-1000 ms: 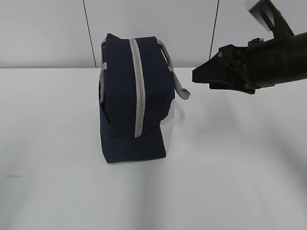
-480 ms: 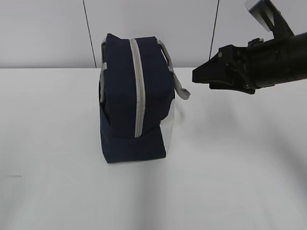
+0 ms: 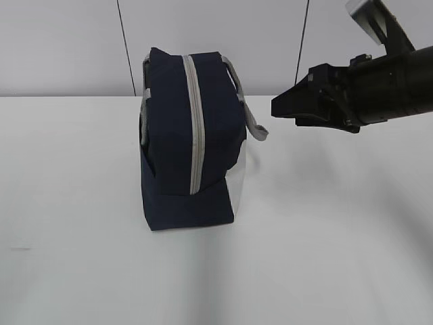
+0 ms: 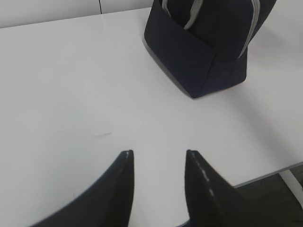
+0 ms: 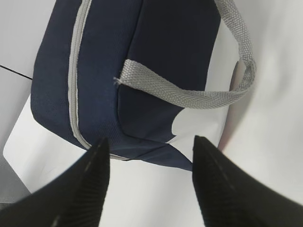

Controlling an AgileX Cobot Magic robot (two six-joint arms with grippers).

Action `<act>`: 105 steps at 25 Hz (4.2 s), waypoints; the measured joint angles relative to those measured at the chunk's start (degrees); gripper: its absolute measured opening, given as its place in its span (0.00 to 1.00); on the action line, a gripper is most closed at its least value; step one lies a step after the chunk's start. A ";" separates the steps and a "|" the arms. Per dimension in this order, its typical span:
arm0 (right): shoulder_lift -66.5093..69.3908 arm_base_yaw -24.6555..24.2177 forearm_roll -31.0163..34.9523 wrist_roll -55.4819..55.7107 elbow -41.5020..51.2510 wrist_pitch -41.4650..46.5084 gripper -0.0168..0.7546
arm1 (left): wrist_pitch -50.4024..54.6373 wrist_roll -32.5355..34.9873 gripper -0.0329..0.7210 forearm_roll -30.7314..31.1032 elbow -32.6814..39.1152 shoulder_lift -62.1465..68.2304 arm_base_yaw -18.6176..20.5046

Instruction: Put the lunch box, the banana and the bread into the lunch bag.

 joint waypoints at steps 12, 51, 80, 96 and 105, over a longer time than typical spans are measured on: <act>0.00 0.00 0.00 0.12 0.00 0.00 0.59 | 0.00 -0.12 0.36 0.08 0.00 0.00 0.38; 4.52 2.20 6.45 -8.14 0.10 23.92 0.59 | 0.00 -0.14 0.36 0.08 0.00 0.00 10.00; -35.87 20.28 97.41 -122.49 13.98 93.04 0.59 | 0.00 -0.14 0.36 0.08 0.00 0.00 10.00; -70.64 20.37 104.78 -127.53 23.57 109.45 0.59 | 0.00 -0.14 0.36 0.08 0.00 0.00 10.00; -75.68 20.37 103.88 -127.53 24.56 108.27 0.59 | 0.00 -0.14 0.36 0.08 0.00 0.00 10.00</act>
